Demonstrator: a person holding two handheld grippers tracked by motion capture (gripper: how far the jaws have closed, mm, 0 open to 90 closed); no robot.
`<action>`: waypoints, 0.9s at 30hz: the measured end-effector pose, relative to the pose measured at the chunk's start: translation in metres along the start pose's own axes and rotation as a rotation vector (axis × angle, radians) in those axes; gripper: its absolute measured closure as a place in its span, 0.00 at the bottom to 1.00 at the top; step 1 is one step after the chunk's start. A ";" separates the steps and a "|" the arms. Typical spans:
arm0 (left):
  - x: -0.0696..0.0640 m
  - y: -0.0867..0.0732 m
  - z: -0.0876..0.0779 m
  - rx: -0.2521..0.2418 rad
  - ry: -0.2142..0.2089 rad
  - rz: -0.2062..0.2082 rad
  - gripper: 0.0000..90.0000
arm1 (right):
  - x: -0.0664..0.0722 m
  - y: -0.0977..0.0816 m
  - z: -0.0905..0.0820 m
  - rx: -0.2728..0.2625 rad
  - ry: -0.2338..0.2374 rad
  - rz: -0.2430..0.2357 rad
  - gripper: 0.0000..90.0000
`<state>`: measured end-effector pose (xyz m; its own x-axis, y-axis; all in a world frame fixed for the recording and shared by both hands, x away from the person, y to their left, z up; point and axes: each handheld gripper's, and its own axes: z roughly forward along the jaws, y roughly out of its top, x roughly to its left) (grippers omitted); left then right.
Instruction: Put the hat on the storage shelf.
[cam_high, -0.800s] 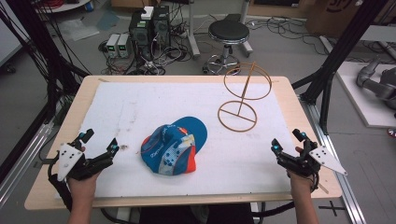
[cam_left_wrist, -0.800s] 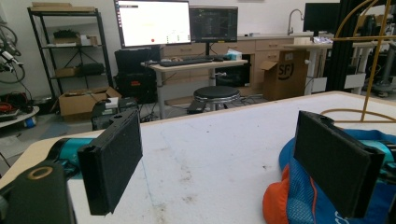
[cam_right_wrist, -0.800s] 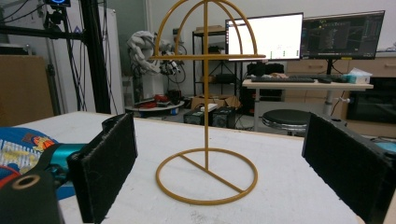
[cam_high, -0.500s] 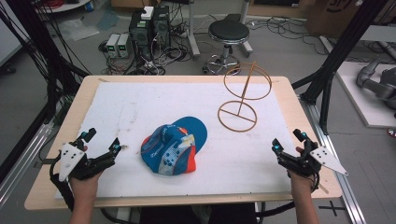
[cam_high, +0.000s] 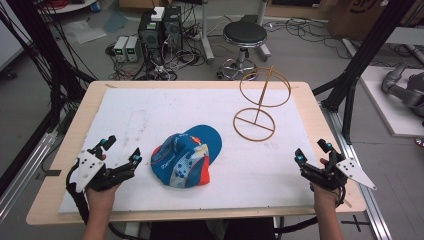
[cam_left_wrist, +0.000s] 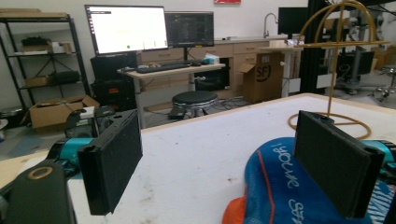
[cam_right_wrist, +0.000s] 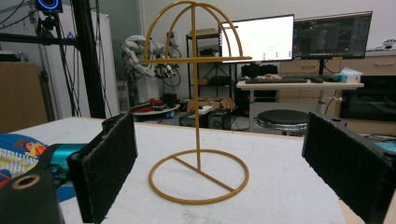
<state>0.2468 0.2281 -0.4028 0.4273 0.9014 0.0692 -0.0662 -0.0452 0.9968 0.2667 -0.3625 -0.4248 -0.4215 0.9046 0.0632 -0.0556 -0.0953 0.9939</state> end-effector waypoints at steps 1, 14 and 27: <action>-0.006 0.000 0.004 0.002 -0.022 0.005 0.18 | 0.001 -0.001 0.001 0.012 0.004 0.001 0.11; -0.042 -0.007 0.035 0.047 -0.143 0.026 0.18 | 0.000 0.001 -0.001 0.001 -0.003 0.002 0.11; -0.065 -0.015 0.054 0.100 -0.221 0.041 0.18 | -0.001 0.000 -0.002 0.000 -0.008 0.002 0.11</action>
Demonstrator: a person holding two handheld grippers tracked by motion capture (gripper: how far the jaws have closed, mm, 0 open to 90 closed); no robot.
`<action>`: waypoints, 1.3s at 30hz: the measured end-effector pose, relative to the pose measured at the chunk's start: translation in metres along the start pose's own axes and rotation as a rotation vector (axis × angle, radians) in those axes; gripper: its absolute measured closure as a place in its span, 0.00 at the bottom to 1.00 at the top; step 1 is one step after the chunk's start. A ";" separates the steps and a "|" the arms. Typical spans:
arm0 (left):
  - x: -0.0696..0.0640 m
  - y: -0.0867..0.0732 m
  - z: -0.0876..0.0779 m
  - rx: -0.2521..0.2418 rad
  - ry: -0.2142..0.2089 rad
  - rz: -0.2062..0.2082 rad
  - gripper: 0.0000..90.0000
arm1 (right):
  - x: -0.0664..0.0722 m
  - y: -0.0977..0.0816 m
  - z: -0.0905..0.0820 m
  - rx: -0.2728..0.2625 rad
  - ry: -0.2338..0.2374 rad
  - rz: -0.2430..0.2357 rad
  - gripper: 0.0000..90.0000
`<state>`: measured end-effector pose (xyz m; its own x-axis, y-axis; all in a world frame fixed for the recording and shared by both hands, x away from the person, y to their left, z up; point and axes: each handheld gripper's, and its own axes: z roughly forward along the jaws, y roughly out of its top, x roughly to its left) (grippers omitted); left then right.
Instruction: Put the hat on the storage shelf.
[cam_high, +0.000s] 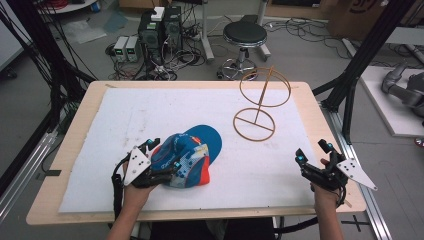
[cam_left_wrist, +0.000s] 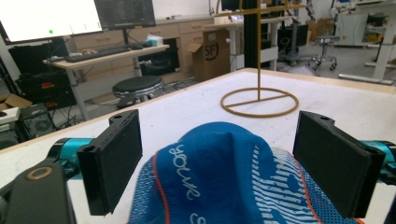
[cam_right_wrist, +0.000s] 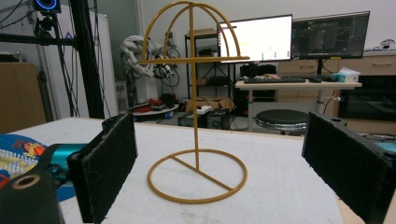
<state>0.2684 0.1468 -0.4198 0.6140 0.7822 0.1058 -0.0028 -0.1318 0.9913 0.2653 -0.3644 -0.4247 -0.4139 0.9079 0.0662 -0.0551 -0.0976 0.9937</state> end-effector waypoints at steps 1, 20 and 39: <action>-0.001 -0.001 0.002 0.015 -0.003 -0.003 0.18 | 0.000 0.000 0.000 0.001 0.000 0.001 0.11; -0.007 -0.012 0.026 0.147 -0.029 -0.044 0.34 | -0.001 0.001 -0.001 -0.002 -0.002 -0.002 0.11; -0.008 -0.018 0.033 0.256 -0.054 -0.088 0.59 | -0.001 0.001 -0.002 -0.026 0.015 0.025 0.11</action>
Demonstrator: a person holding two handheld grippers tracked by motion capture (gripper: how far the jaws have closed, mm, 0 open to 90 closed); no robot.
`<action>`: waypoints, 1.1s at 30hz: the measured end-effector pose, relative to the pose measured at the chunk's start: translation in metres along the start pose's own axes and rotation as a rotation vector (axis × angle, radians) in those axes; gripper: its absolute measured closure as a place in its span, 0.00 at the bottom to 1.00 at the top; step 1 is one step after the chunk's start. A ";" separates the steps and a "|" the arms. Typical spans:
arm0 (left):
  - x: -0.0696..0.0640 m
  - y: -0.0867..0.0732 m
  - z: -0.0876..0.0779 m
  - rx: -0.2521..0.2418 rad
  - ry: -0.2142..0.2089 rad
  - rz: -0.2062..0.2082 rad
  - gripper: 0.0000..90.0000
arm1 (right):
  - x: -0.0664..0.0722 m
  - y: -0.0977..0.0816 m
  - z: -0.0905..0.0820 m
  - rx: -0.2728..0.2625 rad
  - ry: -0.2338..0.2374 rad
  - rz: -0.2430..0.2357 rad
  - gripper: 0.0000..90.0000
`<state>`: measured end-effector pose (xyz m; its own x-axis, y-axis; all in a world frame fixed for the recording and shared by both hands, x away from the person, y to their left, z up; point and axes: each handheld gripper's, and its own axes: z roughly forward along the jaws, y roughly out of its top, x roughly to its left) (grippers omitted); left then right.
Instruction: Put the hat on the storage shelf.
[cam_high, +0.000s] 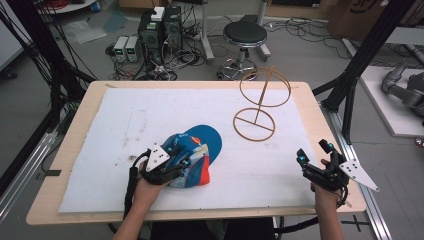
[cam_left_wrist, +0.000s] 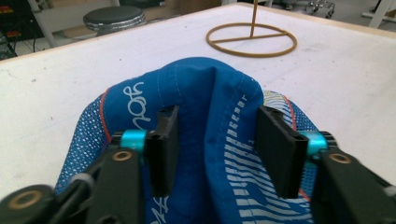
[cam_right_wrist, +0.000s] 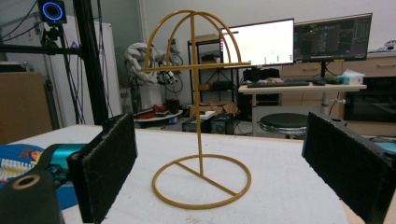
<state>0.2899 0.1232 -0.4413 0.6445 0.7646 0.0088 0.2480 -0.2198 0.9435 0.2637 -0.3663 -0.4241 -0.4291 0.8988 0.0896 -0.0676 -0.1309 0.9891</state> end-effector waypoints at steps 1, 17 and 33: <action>0.000 0.000 0.000 0.002 -0.002 0.001 0.62 | 0.000 0.000 0.000 0.001 -0.001 0.001 0.11; -0.003 0.003 -0.003 -0.017 -0.010 0.011 0.99 | 0.000 0.000 0.000 0.001 0.002 0.014 0.11; -0.009 0.021 -0.002 -0.140 -0.009 0.013 0.99 | 0.001 -0.001 0.000 0.002 0.002 0.008 0.11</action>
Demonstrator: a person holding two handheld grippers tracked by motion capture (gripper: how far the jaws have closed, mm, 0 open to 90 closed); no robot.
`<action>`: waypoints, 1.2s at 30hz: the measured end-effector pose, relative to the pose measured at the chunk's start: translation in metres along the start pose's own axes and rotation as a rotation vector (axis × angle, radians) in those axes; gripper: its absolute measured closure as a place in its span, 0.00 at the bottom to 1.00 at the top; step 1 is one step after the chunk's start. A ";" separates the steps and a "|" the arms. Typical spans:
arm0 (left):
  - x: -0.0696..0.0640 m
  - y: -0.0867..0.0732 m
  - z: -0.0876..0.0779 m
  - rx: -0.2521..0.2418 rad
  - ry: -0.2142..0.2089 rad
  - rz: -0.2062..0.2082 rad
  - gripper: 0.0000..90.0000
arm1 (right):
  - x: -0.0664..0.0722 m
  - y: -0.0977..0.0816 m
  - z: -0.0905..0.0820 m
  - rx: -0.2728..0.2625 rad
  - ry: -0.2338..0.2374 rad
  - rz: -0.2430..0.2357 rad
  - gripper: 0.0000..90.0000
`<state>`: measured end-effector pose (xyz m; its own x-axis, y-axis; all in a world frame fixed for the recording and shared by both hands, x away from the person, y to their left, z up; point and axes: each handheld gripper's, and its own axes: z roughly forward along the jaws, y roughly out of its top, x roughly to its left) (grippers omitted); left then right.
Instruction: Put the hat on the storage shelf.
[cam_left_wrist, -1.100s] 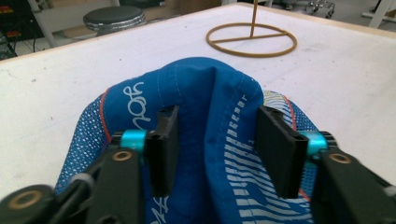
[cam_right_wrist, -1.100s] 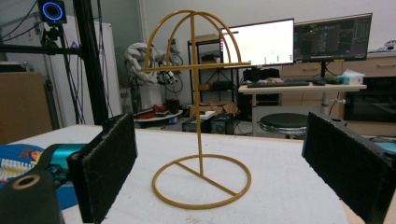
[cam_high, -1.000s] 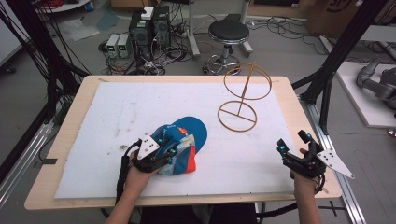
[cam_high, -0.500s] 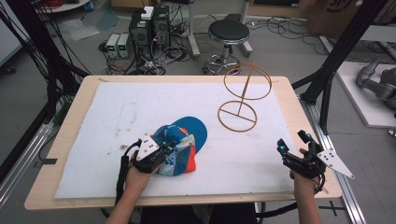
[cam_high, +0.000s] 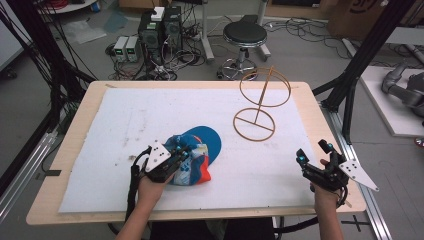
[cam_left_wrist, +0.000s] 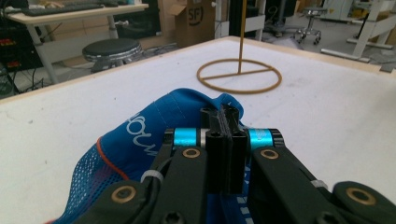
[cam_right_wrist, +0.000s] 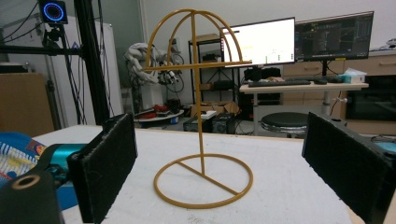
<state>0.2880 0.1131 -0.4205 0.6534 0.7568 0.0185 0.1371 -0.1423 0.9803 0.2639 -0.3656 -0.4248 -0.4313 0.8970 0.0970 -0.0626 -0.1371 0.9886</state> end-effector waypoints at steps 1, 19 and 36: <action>0.000 0.002 0.000 -0.006 0.000 0.000 0.99 | 0.000 0.000 0.000 0.001 0.002 0.002 0.11; 0.002 0.036 -0.005 -0.164 0.009 -0.036 0.99 | 0.000 -0.001 0.001 0.014 0.004 -0.003 0.11; -0.005 0.082 0.002 -0.299 0.017 -0.032 0.99 | 0.000 -0.001 0.001 0.011 0.004 -0.003 0.11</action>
<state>0.2979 0.0966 -0.3409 0.6397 0.7686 -0.0121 -0.0700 0.0740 0.9948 0.2647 -0.3651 -0.4255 -0.4347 0.8957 0.0939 -0.0540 -0.1300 0.9900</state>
